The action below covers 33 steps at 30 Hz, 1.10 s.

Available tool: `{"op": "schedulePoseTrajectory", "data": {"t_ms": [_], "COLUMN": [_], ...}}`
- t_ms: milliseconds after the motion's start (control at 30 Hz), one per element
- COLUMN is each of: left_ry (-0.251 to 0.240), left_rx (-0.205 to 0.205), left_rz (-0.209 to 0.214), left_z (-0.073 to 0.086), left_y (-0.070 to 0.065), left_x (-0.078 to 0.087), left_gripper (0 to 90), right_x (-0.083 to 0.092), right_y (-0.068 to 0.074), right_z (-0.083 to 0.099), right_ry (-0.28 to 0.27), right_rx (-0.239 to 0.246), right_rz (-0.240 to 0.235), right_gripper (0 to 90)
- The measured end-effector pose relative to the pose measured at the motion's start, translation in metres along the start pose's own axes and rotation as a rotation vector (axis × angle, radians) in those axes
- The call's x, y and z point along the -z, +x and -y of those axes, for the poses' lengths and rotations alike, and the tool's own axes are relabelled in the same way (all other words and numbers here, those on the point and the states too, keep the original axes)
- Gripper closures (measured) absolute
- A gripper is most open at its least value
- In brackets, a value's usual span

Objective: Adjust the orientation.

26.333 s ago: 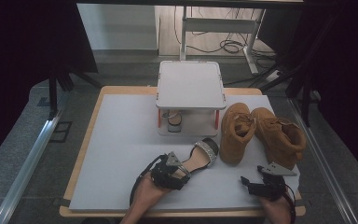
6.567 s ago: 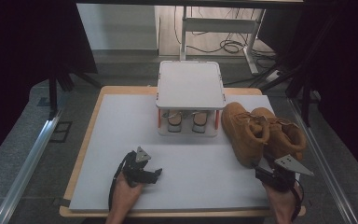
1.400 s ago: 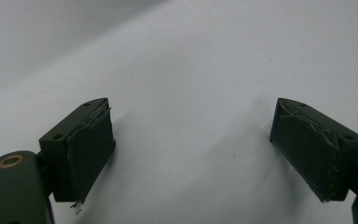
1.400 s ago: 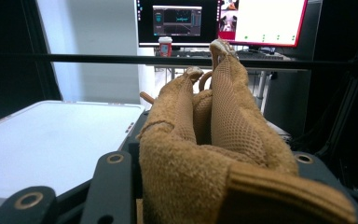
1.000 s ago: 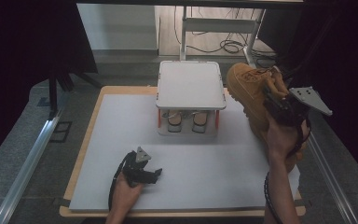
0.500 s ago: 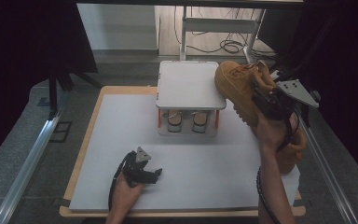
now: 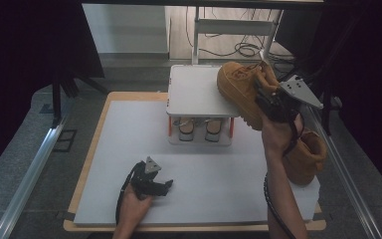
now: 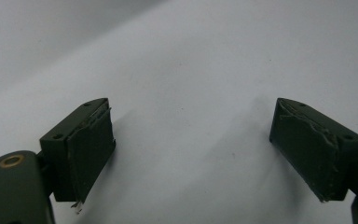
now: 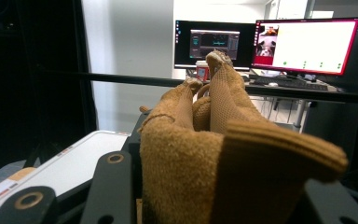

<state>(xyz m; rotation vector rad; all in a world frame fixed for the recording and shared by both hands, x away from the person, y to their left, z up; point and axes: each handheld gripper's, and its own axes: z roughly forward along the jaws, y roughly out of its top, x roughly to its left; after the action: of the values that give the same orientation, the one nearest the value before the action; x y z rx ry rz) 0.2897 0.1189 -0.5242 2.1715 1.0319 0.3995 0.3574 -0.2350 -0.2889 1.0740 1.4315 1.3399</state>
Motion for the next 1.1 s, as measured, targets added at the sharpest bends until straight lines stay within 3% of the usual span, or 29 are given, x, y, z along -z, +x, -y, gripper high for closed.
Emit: {"op": "schedulePoseTrajectory", "data": {"t_ms": [400,800,1100], "left_ry": [-0.002,-0.002,-0.003], "left_rx": [0.001,0.001,-0.002], "left_rz": [0.001,0.002,0.001], "left_z": [0.0,0.0,0.0], "left_y": [0.0,0.0,0.0], "left_x": [0.0,0.0,0.0], "left_gripper": [13.5,13.6,13.7], "right_x": [-0.017,-0.04,-0.058], "right_y": [0.023,0.056,0.075], "right_z": [-0.003,-0.005,0.001], "right_ry": [-0.008,-0.019,-0.012], "right_rx": [0.002,0.0,-0.01], "right_rz": [-0.041,-0.098,-0.127], "right_gripper": [55.3,55.3,55.3]}}
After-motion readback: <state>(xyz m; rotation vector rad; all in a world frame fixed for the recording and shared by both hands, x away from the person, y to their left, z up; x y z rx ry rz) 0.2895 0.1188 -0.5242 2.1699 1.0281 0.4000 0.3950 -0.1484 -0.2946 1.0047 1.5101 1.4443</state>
